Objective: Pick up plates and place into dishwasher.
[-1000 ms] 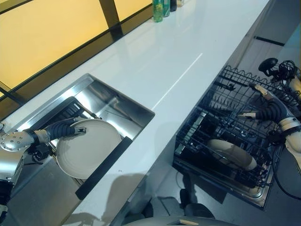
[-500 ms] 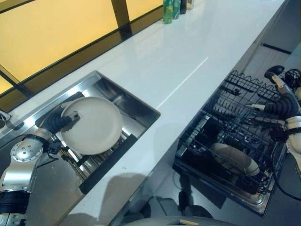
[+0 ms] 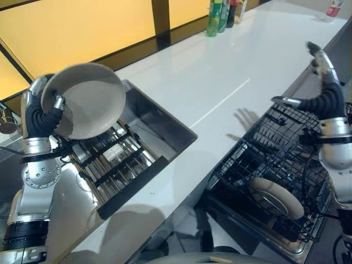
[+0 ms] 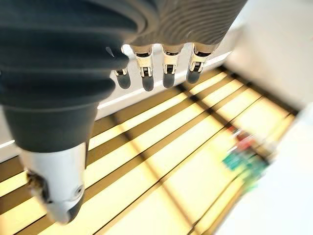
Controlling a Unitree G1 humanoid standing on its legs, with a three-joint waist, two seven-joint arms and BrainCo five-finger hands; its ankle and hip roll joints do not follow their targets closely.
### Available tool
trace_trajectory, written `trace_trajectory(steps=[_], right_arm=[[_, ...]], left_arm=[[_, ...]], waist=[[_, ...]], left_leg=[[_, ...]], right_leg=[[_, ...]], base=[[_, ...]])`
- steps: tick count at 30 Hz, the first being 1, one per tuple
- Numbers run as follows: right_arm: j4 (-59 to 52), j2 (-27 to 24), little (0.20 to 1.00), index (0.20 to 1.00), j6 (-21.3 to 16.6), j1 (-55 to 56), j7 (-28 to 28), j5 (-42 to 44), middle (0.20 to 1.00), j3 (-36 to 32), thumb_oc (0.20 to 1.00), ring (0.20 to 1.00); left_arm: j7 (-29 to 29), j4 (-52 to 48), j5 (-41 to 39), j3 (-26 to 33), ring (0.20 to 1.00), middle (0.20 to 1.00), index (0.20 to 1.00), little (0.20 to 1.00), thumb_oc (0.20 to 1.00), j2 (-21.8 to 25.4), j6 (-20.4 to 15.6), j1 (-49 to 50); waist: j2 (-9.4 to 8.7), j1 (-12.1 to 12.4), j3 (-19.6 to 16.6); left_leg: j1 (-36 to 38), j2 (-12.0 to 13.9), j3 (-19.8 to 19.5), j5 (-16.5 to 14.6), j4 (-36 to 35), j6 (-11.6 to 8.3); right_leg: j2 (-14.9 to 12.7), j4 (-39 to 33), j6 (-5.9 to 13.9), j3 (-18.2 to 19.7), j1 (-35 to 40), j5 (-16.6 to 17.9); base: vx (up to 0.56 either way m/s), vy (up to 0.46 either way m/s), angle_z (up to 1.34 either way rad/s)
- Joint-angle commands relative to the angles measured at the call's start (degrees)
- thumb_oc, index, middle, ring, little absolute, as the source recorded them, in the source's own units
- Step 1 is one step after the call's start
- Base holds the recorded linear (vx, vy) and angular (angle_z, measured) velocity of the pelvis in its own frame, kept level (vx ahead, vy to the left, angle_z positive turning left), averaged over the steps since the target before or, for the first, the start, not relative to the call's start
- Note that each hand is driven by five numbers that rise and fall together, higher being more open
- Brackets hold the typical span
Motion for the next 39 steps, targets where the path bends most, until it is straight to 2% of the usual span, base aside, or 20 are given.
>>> trace_trajectory(steps=[1,3,5,9,12,18,23,32,39], right_arm=[[-4.0,0.5,1.000,1.000,-3.9,-3.3,3.9,5.8,1.000,2.7,1.000,1.000],[-4.4,1.7,1.000,1.000,-4.3,-5.1,6.4,8.5,1.000,5.2,1.000,1.000],[-4.6,2.1,1.000,1.000,-4.2,-6.1,7.3,9.6,1.000,6.4,1.000,1.000],[-4.7,5.2,1.000,1.000,-3.5,-10.8,11.5,13.0,1.000,12.8,1.000,1.000],[-4.5,7.3,1.000,1.000,-2.9,-12.3,11.8,12.0,1.000,15.6,1.000,1.000],[-5.4,7.9,1.000,1.000,-1.9,-13.8,11.6,13.2,1.000,17.6,1.000,1.000],[-5.4,7.3,1.000,1.000,-1.9,-13.6,11.0,13.3,1.000,18.1,1.000,1.000],[-6.0,6.8,1.000,1.000,-1.6,-12.5,12.0,14.8,1.000,17.6,1.000,1.000],[-6.3,7.3,1.000,1.000,2.7,-15.0,20.4,20.8,1.000,22.9,1.000,1.000]], left_arm=[[5.2,-3.1,3.5,-2.2,0.200,0.200,0.200,0.200,0.200,3.4,-9.5,-5.3],[4.6,-4.5,4.5,-4.7,0.200,0.200,0.200,0.200,0.200,2.8,-11.9,-6.9],[4.3,-5.0,5.0,-6.0,0.200,0.200,0.200,0.200,0.200,2.7,-12.6,-7.9],[1.1,-6.0,2.5,-13.1,0.200,0.200,0.200,0.200,0.200,0.8,-14.8,-12.3],[-0.2,-6.6,2.9,-16.4,0.200,0.200,0.200,0.200,0.200,-1.1,-16.0,-13.8],[-5.2,-9.3,1.5,-21.5,0.200,0.200,0.200,0.200,0.200,-1.8,-17.1,-15.4],[-7.3,-10.7,1.4,-23.9,0.200,0.200,0.200,0.200,0.200,-0.1,-17.3,-16.8],[-7.4,-11.8,1.5,-25.0,0.200,0.200,0.200,0.200,0.200,1.1,-17.3,-17.1],[-7.5,-11.4,1.1,-27.1,0.200,0.200,0.200,0.200,0.200,0.7,-16.5,-19.2]], waist=[[-1.44,0.2,-6.8],[-1.44,0.2,-7.0],[-1.40,0.3,-7.0],[-1.40,0.3,-7.4],[-1.41,0.3,-7.4],[-1.33,-0.2,-7.5],[-1.21,-0.6,-7.5],[-1.07,-1.2,-7.6],[-1.48,-0.8,-7.8]], left_leg=[[-7.6,-0.5,-1.3,1.5,3.1,0.42],[-7.5,-0.5,-1.3,1.5,3.1,0.44],[-7.7,-0.5,-1.4,1.7,3.3,0.43],[-6.8,-0.6,-1.7,1.2,3.0,0.51],[-6.9,-0.6,-1.6,1.4,3.0,0.61],[-6.4,-0.4,-1.1,0.9,2.9,0.71],[-6.2,-0.4,-0.7,0.7,3.0,0.83],[-6.0,-0.4,0.0,0.5,3.1,1.00],[-5.9,-0.4,-0.3,0.7,2.9,0.93]], right_leg=[[-4.0,11.2,3.01,-1.7,0.1,-12.6],[-3.9,11.3,2.98,-1.6,0.2,-12.7],[-3.9,11.4,2.99,-1.5,0.0,-12.4],[-3.7,11.5,2.96,-1.2,0.6,-12.9],[-3.7,11.3,3.07,-1.0,0.6,-12.4],[-3.6,11.1,3.31,-0.3,0.8,-12.7],[-3.8,10.8,3.60,0.2,0.9,-12.5],[-4.1,10.5,3.96,0.8,1.0,-12.1],[-4.3,10.3,4.08,0.8,1.2,-12.1]], base=[[-0.01,-0.004,0.09],[0.00,-0.003,0.03],[0.00,0.000,0.00],[0.00,0.000,0.00],[0.00,0.000,0.00],[0.00,0.000,0.00],[0.00,0.000,0.00],[0.00,0.000,-0.02],[0.00,-0.009,-0.05]])
